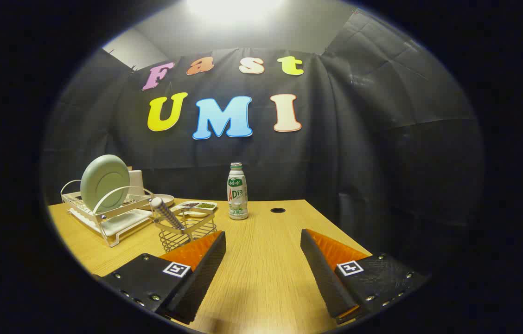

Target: Take the plate from the dish rack, then take the spoon from the basket and place it into the plate.

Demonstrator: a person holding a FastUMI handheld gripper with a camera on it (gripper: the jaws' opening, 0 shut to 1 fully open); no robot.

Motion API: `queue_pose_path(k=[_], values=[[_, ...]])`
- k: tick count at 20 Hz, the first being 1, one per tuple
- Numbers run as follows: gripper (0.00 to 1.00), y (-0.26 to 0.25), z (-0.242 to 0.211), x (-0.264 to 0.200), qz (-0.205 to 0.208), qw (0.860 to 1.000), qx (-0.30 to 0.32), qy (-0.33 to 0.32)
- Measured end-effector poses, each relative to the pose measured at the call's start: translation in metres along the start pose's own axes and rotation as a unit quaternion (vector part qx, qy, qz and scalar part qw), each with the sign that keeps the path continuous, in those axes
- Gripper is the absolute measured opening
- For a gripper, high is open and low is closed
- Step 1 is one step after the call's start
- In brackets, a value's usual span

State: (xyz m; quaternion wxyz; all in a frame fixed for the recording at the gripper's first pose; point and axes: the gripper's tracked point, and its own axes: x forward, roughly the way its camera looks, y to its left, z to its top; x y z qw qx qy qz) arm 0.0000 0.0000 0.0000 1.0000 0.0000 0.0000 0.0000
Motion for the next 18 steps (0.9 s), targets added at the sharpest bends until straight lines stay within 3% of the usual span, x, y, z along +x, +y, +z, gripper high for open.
queue_pose_path(k=[5, 10, 14, 18], values=[[0.99, -0.016, 0.063, 0.04, -0.04, 0.998, -0.005, -0.049], [0.99, -0.021, 0.147, -0.017, -0.092, 0.993, -0.063, -0.037], [0.99, 0.03, 0.18, -0.083, -0.072, 0.996, -0.043, 0.001], [0.99, 0.108, 0.183, -0.12, -0.021, 0.998, -0.035, 0.039]])
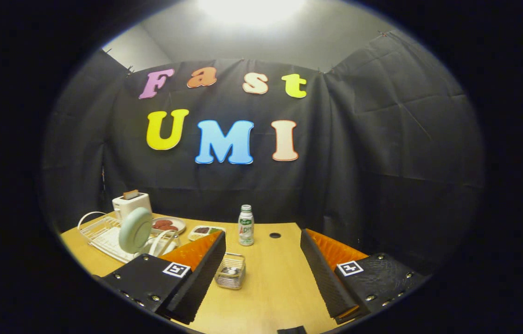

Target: Take the plate from the dish rack, then take the spoon from the basket and place it into the plate.

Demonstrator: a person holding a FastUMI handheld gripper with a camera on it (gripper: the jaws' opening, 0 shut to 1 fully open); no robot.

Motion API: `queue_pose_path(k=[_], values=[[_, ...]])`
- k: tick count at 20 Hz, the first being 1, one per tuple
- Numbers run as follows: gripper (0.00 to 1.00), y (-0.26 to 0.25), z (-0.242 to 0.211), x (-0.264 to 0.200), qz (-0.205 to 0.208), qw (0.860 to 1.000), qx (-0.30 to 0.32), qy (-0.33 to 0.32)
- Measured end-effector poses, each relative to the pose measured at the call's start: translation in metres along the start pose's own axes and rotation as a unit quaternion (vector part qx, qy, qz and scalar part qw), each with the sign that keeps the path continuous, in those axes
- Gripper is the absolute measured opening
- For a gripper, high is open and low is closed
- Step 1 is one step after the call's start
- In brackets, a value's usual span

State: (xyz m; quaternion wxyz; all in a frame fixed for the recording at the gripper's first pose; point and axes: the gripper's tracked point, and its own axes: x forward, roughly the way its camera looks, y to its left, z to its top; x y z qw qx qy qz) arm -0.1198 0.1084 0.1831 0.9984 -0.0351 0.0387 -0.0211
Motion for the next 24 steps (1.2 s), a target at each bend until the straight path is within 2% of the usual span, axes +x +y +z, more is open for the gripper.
queue_pose_path(k=[5, 8, 11, 13, 16, 19, 23, 24], values=[[0.99, 0.12, 0.001, -0.002, 0.078, 0.997, 0.011, 0.027], [0.99, 0.188, 0.002, 0.021, 0.111, 0.993, 0.026, 0.041], [0.99, 0.244, -0.008, 0.058, 0.125, 0.988, 0.054, 0.068], [0.96, 0.271, -0.018, 0.083, 0.123, 0.986, 0.068, 0.086], [0.96, 0.297, -0.041, 0.123, 0.103, 0.983, 0.086, 0.122], [0.89, 0.317, -0.065, 0.153, 0.096, 0.977, 0.106, 0.16], [0.88, 0.328, -0.096, 0.184, 0.087, 0.967, 0.122, 0.207], [0.8, 0.332, -0.104, 0.188, 0.087, 0.964, 0.125, 0.219]])
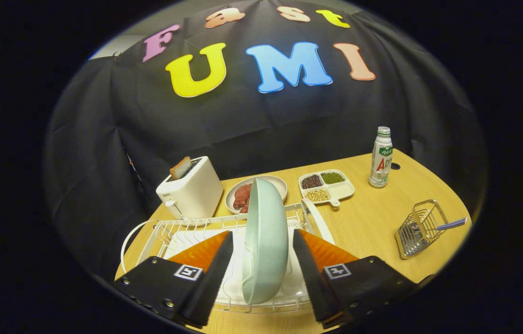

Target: Take the plate from the dish rack, then take the spoon from the basket and place it into the plate.

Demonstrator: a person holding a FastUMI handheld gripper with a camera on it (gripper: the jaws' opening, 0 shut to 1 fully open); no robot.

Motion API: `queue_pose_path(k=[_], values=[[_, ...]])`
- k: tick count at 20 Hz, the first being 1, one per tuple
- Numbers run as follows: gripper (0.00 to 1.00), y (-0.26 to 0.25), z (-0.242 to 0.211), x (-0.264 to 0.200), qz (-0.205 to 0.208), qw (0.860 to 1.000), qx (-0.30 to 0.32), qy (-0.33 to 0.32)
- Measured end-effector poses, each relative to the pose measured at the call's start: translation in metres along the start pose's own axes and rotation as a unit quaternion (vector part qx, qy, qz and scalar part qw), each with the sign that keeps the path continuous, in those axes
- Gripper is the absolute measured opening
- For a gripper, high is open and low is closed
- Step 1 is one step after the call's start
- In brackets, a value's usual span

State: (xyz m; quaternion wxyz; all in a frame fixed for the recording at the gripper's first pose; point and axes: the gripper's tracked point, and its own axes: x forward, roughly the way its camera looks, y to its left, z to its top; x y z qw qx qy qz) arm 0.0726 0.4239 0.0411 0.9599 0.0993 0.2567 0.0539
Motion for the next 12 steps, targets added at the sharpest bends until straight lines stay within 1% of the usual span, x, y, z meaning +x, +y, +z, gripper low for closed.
queue_pose_path(k=[1, 2, 3, 5, 7, 9, 12], values=[[0.71, 0.0, -0.002, 0.007, 0.0, 1.0, 0.003, 0.01], [0.7, 0.001, -0.004, 0.011, -0.001, 1.0, 0.007, 0.016], [0.59, -0.003, -0.007, 0.019, -0.012, 1.0, 0.008, 0.027], [0.36, -0.011, -0.008, 0.018, -0.041, 0.998, 0.006, 0.037], [0.33, -0.015, -0.006, 0.016, -0.074, 0.996, -0.004, 0.042], [0.3, -0.017, -0.006, 0.014, -0.104, 0.993, -0.029, 0.045], [0.29, -0.007, 0.0, 0.014, -0.135, 0.988, -0.067, 0.041]])
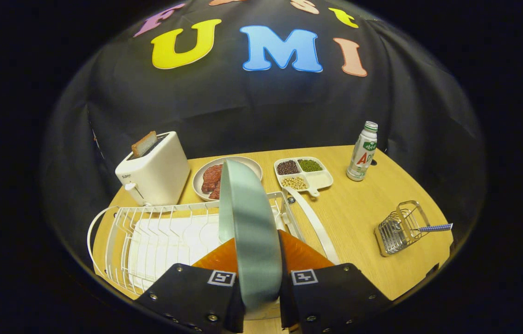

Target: Take the plate from the dish rack, then take the spoon from the basket and place it into the plate.

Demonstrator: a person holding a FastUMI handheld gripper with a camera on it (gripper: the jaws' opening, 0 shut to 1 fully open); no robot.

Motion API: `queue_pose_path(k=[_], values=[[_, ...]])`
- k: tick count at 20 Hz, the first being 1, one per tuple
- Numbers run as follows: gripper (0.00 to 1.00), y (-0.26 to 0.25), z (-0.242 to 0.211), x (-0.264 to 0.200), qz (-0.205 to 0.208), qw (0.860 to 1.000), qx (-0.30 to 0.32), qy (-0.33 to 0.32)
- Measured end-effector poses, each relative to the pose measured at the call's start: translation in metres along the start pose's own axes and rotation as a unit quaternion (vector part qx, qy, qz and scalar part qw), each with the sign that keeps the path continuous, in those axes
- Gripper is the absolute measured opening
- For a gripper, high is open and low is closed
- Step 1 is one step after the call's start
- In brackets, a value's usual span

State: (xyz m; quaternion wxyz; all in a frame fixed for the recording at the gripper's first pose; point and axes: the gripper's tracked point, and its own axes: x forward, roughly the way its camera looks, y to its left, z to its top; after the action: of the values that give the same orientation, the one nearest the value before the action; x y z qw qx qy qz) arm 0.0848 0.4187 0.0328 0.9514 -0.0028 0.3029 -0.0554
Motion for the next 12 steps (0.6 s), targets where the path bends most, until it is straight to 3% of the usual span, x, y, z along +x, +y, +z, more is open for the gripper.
queue_pose_path(k=[6, 12], values=[[0.3, 0.015, 0.027, -0.014, -0.061, 0.992, -0.102, -0.033], [0.26, 0.016, 0.032, -0.027, -0.071, 0.987, -0.137, -0.038]])
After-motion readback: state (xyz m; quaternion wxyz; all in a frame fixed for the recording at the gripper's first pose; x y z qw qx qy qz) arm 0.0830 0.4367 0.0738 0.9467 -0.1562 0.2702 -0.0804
